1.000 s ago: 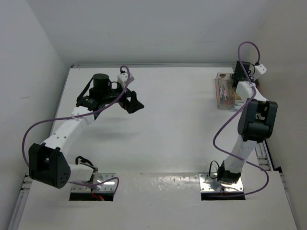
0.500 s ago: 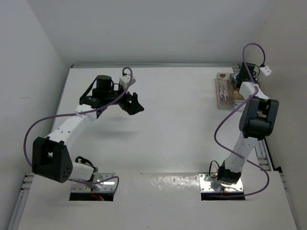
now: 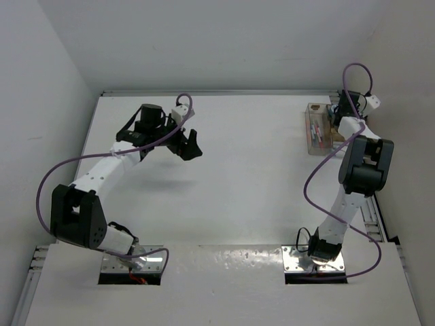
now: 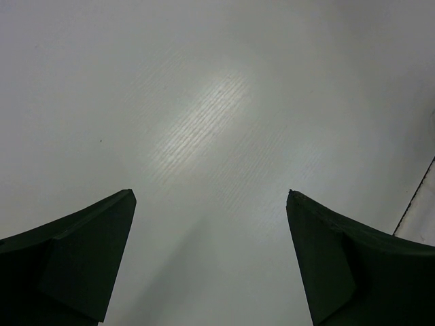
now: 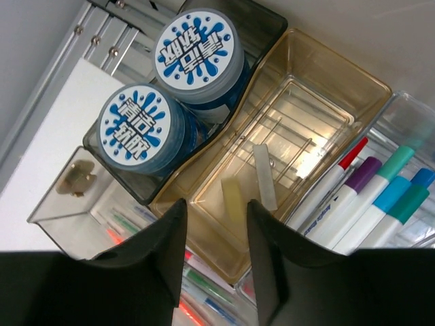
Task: Sort the stationery into containers
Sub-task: Place the stationery in the storage box, then reset both arms
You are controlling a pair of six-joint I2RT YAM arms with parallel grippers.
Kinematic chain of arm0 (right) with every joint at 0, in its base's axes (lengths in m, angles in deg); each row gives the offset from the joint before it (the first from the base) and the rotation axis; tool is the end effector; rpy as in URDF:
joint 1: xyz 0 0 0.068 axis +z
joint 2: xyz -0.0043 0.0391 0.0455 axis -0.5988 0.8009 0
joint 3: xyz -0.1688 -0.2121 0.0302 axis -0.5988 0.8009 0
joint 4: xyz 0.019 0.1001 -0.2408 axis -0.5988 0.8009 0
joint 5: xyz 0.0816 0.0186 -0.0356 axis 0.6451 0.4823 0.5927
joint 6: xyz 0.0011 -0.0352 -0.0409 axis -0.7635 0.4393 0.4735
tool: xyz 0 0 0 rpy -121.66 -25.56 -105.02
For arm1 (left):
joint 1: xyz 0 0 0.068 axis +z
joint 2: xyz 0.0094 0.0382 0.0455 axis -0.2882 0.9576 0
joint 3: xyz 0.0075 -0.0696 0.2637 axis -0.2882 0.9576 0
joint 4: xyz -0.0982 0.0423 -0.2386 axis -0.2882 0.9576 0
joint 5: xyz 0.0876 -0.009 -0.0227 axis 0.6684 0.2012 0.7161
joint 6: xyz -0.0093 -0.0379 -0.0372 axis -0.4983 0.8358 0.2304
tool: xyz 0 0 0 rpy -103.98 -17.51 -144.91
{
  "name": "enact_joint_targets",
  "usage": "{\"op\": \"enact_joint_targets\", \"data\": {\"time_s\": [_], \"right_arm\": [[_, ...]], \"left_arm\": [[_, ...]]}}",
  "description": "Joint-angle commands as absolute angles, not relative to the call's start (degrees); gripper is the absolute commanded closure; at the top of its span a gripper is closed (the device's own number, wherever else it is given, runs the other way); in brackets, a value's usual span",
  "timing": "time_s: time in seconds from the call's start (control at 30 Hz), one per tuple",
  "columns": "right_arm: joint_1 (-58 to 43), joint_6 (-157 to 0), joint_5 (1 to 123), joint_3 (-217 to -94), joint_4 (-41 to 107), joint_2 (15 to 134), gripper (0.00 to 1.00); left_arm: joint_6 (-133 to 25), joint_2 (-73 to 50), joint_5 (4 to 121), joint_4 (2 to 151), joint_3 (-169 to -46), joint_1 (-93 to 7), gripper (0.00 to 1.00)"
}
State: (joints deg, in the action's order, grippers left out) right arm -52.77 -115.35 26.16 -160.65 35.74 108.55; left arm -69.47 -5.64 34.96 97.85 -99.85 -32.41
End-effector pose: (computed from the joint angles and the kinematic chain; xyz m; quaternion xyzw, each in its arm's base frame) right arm 0.4301 -0.1406 0.1999 0.5256 0.7012 -0.1059 0.4700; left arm 0.2984 -0.1052 0.2981 0.2816 0.8141 -0.3161 0.3975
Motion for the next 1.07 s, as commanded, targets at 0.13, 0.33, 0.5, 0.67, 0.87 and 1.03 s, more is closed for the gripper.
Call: {"op": "enact_joint_targets", "data": {"time_s": [0.13, 0.33, 0.5, 0.67, 0.87, 1.03], "right_arm": [[-52.1, -113.8, 30.1, -160.0, 34.0, 105.8, 0.52], [-49.2, -108.1, 41.4, -156.4, 36.4, 97.3, 0.58], [-45.2, -99.1, 53.7, -148.8, 40.0, 82.8, 0.33], [-41.3, -90.2, 67.2, -146.4, 55.3, 75.1, 0.01], [-38.5, -88.7, 68.9, -133.8, 56.8, 62.8, 0.01], [-37.5, -86.6, 66.1, -129.1, 57.3, 56.2, 0.01]], "left_arm": [[-69.4, -6.3, 37.3, 97.6, -101.3, -31.6, 0.0], [-69.6, -0.7, 38.0, 104.3, -108.1, -30.5, 0.0], [-71.9, 7.7, 40.1, 116.8, -117.8, -26.9, 0.0], [-69.6, 4.2, 39.3, 111.9, -111.6, -22.6, 0.0], [-69.5, -3.9, 43.2, 108.5, -104.4, -18.4, 0.0], [-70.2, -11.0, 45.4, 105.1, -97.2, -14.0, 0.0]]}}
